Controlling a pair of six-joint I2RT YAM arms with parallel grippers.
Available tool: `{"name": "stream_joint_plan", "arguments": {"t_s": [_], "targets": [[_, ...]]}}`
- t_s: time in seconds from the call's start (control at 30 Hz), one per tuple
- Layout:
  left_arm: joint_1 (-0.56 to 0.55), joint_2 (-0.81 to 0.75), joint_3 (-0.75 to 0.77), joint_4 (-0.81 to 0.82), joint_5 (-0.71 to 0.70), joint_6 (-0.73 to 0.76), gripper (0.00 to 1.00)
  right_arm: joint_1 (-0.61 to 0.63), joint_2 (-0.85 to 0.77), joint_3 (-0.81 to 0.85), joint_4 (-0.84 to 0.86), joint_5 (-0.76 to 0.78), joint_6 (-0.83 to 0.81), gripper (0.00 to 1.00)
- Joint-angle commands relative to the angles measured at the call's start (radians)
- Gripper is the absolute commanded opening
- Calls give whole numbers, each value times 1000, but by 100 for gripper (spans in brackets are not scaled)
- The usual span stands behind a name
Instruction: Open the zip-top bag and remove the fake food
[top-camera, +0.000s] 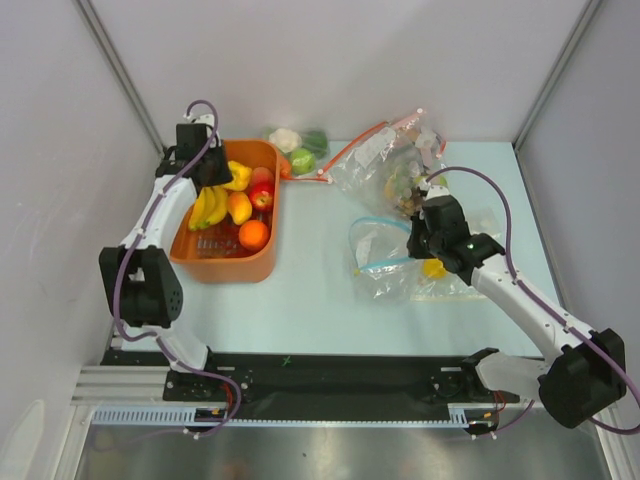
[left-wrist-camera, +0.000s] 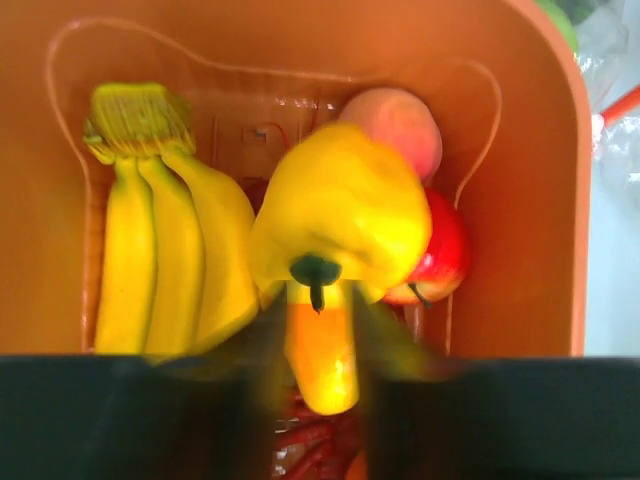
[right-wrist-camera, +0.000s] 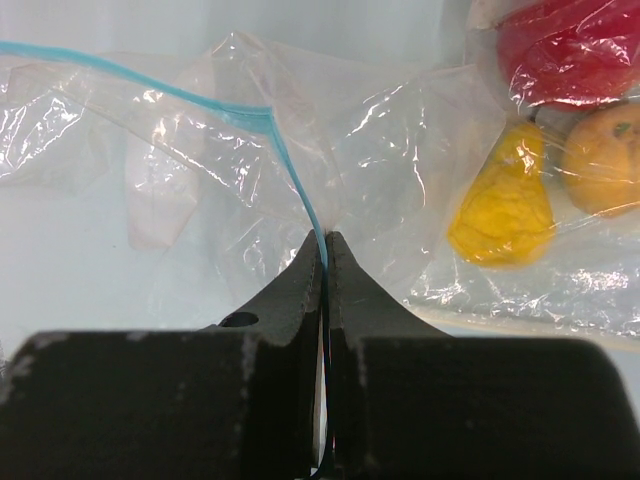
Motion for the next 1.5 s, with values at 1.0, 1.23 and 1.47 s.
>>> {"name": "stream_joint_plan", "arguments": {"t_s": [1.0,1.23,1.47], "targets": [[5,-413,-125,-33,76,-12,100,-12,-32,103,62,-187,-5,100],[5,-503,-157,-44,83,-20,100,-25,-130,116,128,-219,29,100],[5,-572,-182,-56,79,-23,100,-103,-189,92,116,-135,70,100]]}}
